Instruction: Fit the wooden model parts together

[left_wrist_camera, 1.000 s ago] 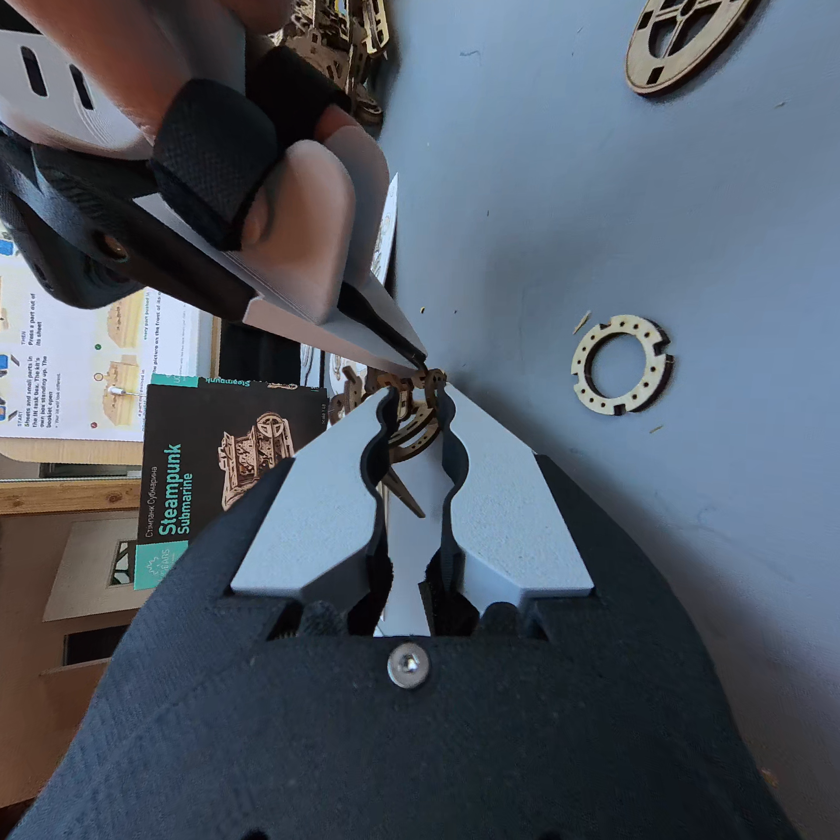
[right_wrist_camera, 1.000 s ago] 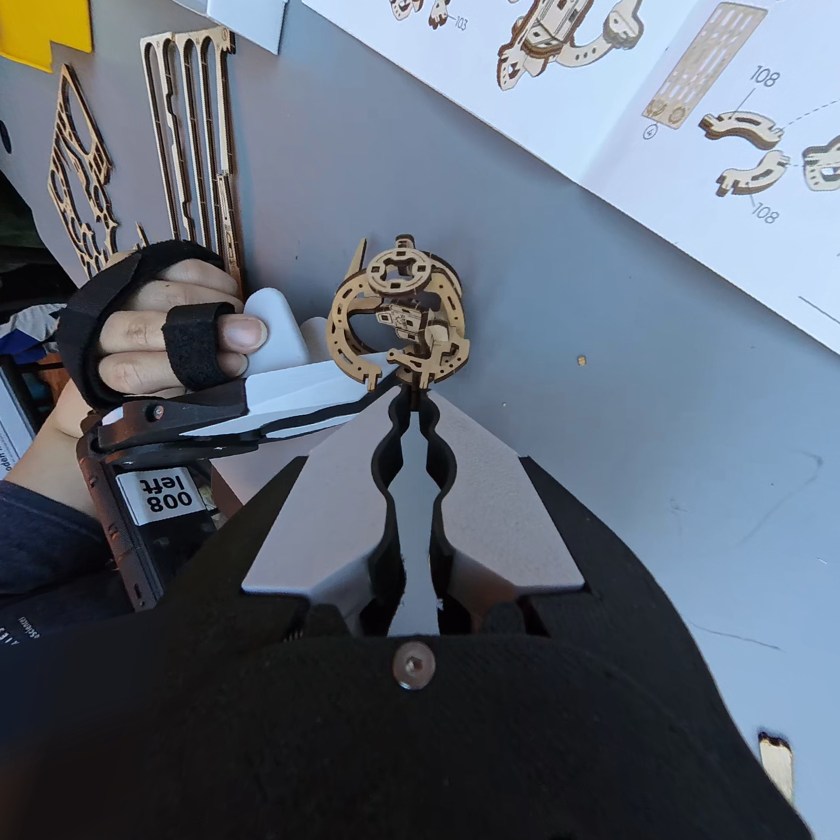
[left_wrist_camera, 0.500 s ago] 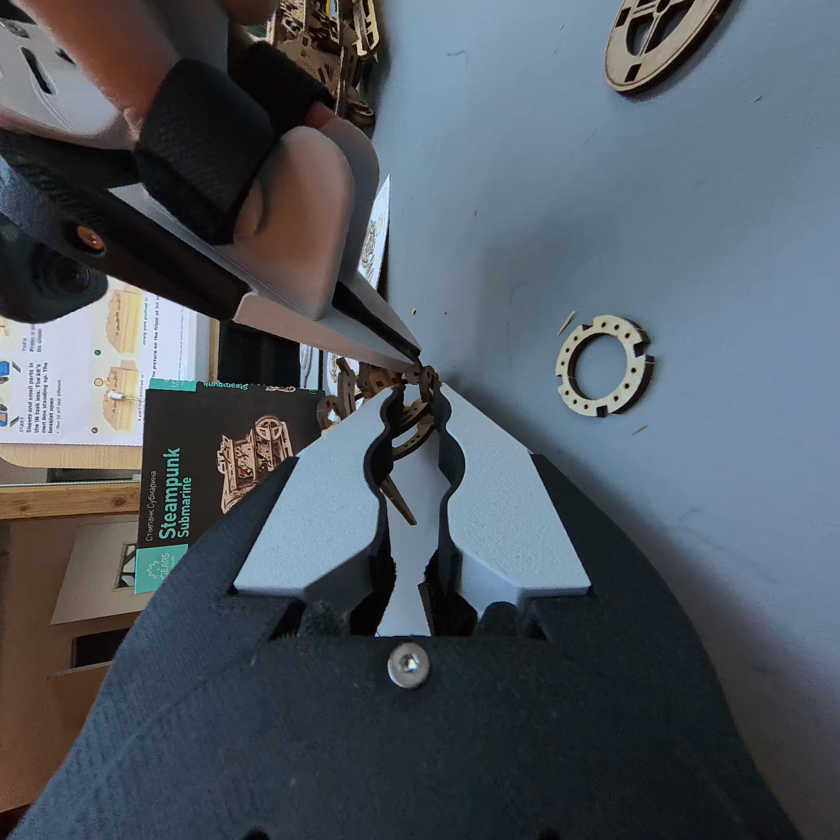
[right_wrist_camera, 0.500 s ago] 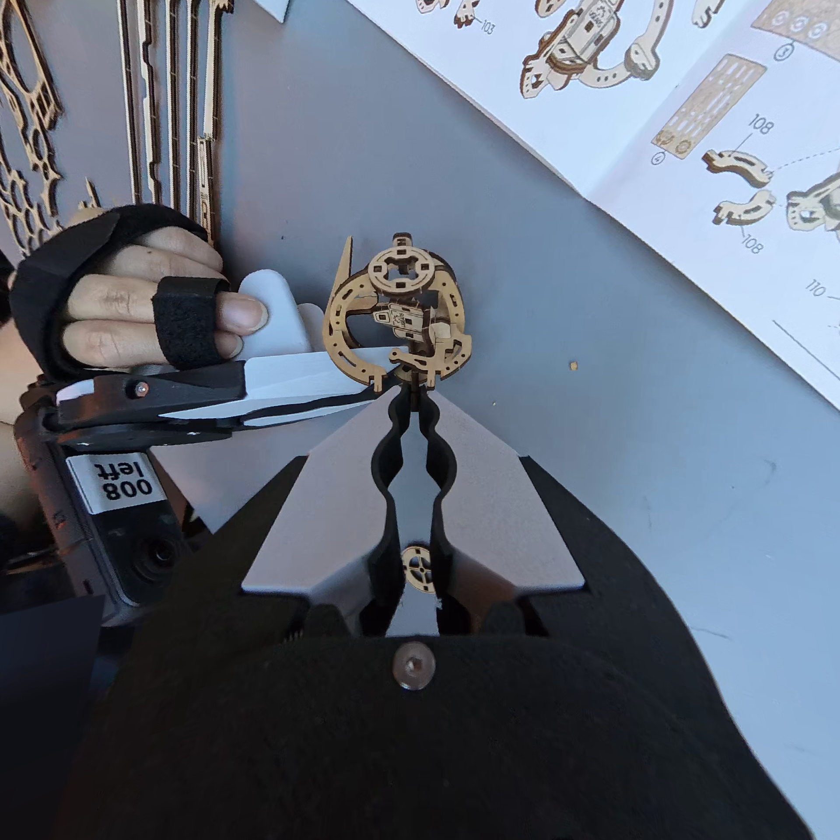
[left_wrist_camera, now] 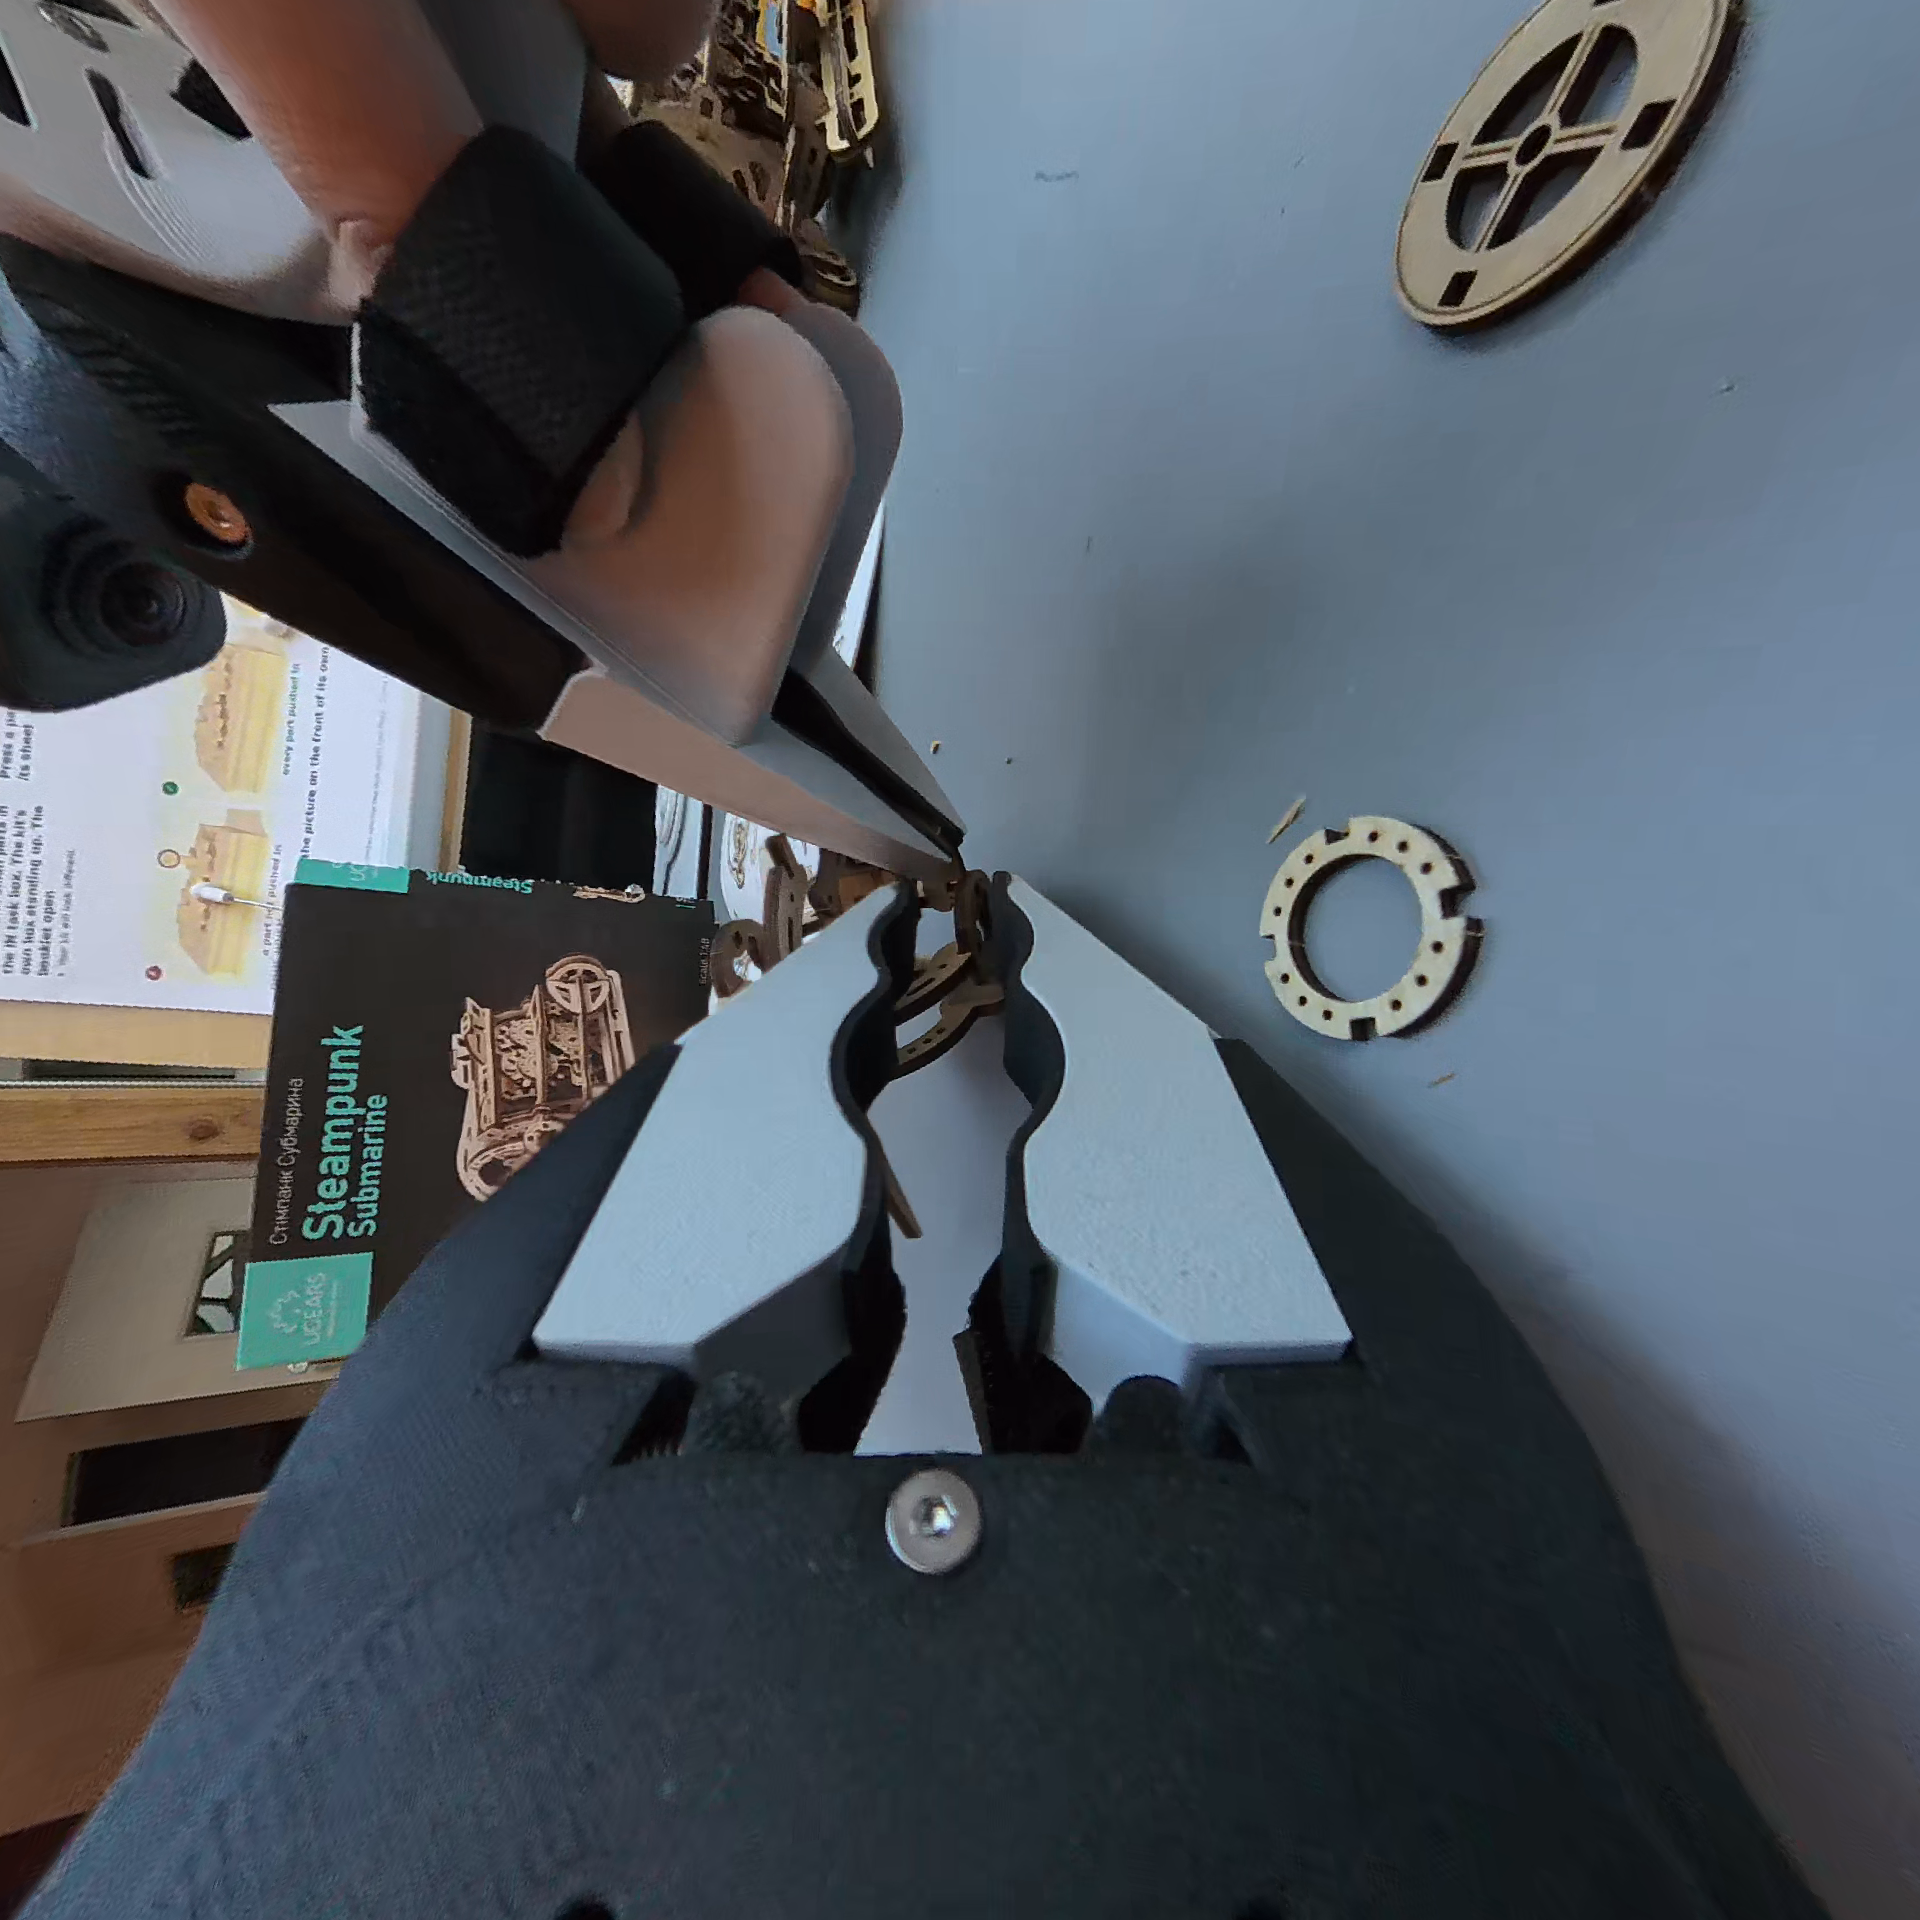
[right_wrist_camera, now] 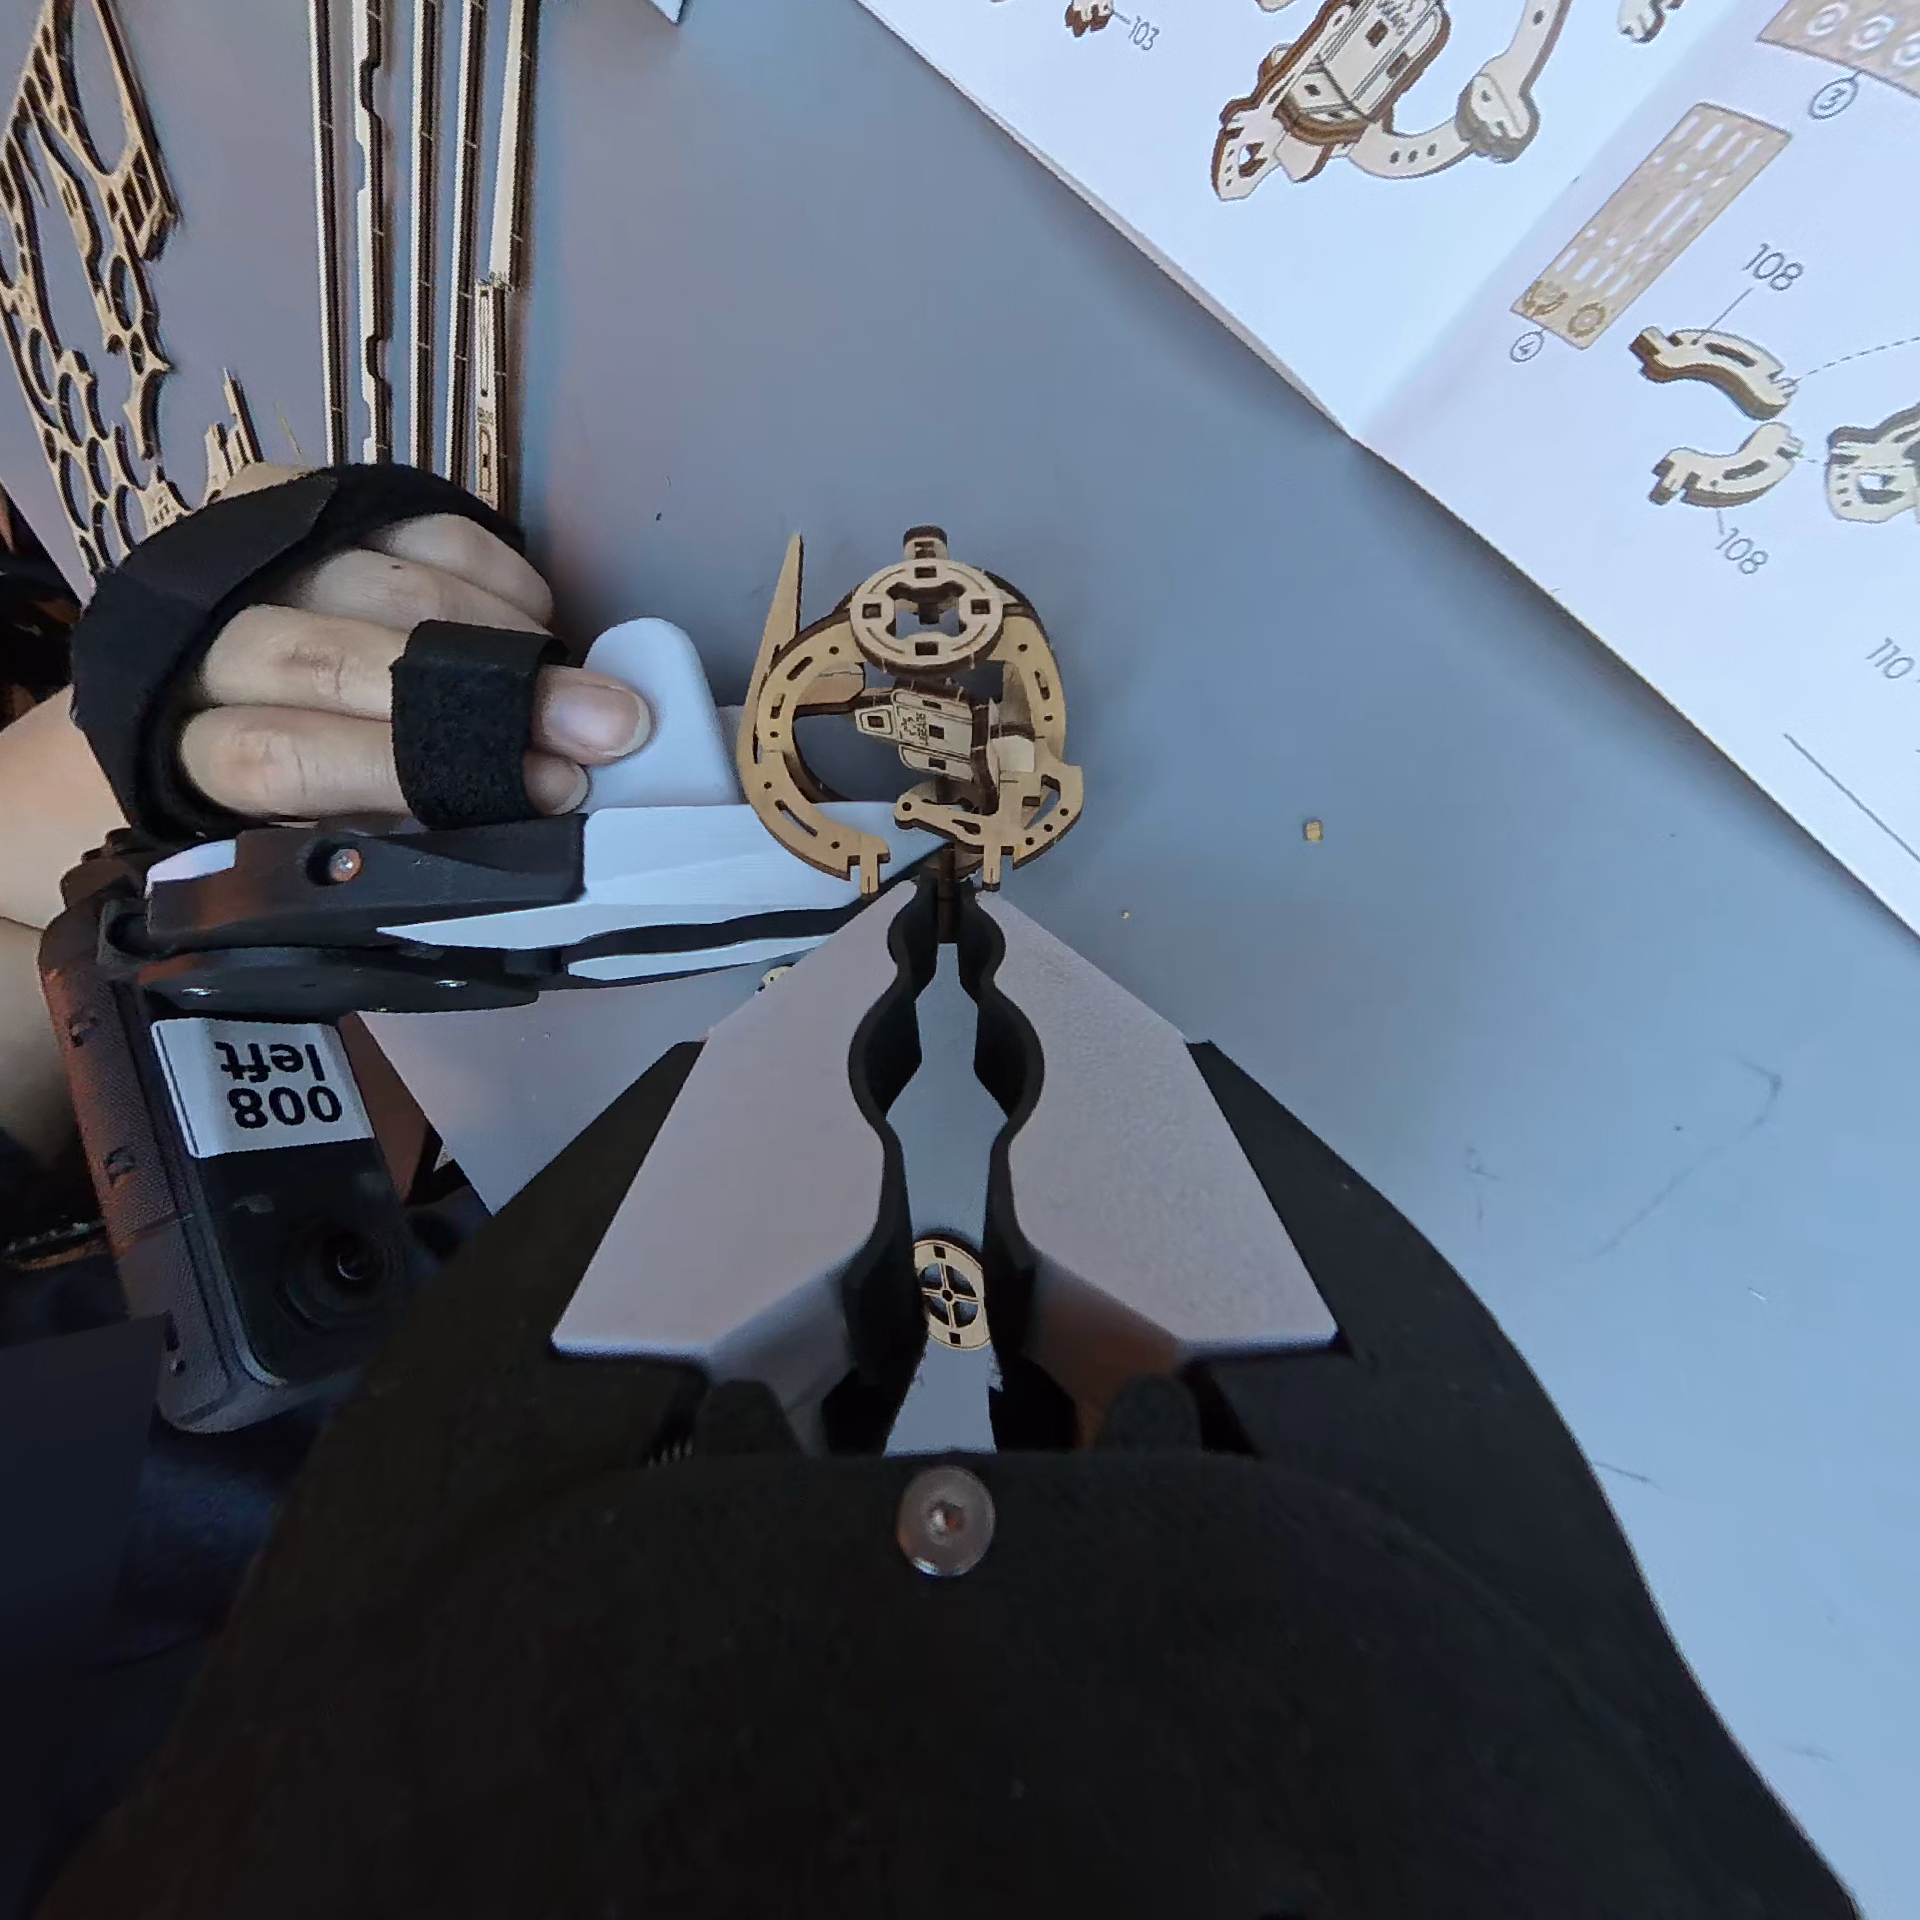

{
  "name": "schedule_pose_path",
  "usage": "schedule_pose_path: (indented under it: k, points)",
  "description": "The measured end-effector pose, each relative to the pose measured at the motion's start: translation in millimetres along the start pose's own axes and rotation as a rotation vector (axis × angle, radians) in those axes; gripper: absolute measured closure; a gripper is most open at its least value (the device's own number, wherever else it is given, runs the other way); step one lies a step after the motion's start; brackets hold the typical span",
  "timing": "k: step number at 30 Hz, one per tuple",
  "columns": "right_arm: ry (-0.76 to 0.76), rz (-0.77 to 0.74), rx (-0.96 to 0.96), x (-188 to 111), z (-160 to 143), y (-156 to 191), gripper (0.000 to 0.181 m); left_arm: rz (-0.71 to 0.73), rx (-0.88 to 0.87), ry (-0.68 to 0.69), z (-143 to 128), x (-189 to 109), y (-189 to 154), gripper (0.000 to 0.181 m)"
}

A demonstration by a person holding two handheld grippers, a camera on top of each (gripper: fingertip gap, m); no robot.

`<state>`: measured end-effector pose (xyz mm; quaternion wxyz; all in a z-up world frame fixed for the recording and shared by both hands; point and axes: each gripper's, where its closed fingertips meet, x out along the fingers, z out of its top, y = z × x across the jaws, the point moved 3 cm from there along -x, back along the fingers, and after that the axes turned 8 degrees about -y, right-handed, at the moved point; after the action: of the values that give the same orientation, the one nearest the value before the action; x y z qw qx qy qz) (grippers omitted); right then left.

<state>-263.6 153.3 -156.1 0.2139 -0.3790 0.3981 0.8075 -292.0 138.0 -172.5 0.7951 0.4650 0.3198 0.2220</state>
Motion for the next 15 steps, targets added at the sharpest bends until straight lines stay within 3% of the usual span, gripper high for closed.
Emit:
schedule_pose_path:
  k: [15]
  points:
    - [0.006, -0.042, -0.075, -0.2, 2.5, 2.4, 0.180, -0.016, -0.136, 0.009, -0.2, 0.3, 2.3, 0.172]
